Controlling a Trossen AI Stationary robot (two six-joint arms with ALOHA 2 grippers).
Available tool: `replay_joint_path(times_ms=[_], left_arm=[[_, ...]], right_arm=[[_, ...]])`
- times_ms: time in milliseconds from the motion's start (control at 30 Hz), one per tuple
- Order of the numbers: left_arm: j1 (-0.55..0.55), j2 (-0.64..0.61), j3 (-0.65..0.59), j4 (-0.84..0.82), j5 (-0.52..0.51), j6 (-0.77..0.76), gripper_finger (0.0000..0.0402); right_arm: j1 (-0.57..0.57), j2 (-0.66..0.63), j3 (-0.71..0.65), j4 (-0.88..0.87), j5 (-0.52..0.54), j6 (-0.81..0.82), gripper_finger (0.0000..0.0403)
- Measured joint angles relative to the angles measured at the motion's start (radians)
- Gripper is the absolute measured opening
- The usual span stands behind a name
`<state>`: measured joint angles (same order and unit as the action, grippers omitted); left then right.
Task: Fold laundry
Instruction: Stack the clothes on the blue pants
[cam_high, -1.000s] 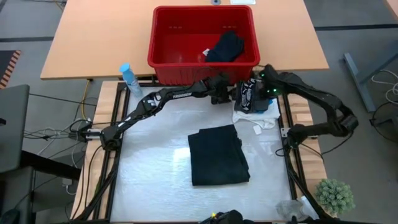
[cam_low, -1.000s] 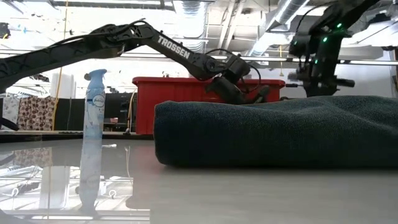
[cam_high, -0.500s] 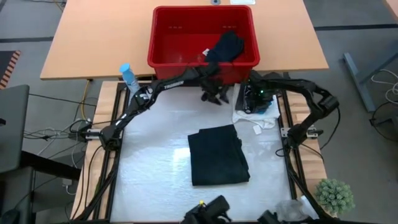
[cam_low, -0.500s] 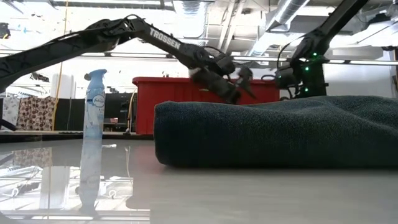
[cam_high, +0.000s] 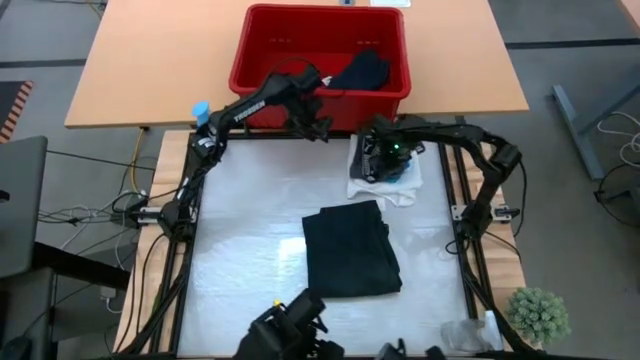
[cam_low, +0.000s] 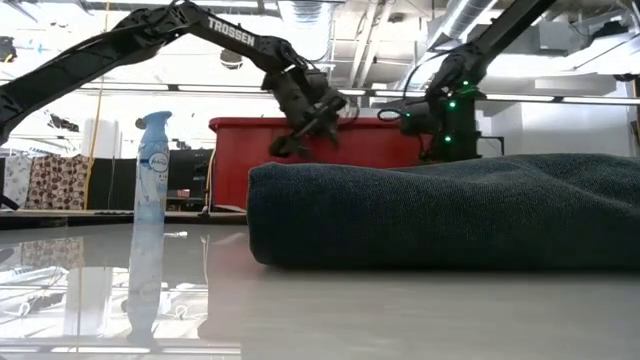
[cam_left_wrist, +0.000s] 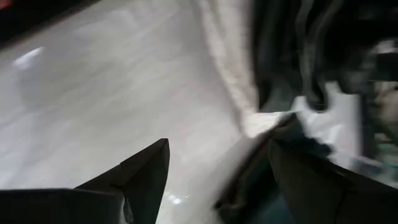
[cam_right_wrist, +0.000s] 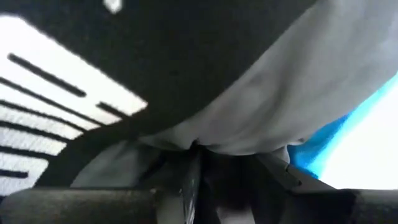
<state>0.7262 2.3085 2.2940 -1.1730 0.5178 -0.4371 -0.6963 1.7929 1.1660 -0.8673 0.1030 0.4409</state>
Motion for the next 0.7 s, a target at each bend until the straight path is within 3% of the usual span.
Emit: replay_joint_path(times_ms=[100, 300, 500, 700], left_arm=[[0.011, -0.001, 0.0, -0.074, -0.052, 0.026, 0.0265], [0.03, -0.008, 0.0, -0.131, -0.006, 0.053, 0.0265], [0.03, -0.008, 0.001, -0.222, 0.135, 0.111, 0.0265], [0.024, -0.016, 0.002, -0.386, 0.104, 0.228, 0.0265]], right_arm=[[0.045, 0.068, 0.059, 0.001, -0.026, -0.021, 0.0136], [0.154, 0.171, 0.167, -0.028, -0.04, -0.081, 0.0136], [0.222, 0.189, 0.232, 0.051, -0.093, -0.153, 0.0136], [0.236, 0.184, 0.255, 0.118, -0.128, -0.221, 0.0136]])
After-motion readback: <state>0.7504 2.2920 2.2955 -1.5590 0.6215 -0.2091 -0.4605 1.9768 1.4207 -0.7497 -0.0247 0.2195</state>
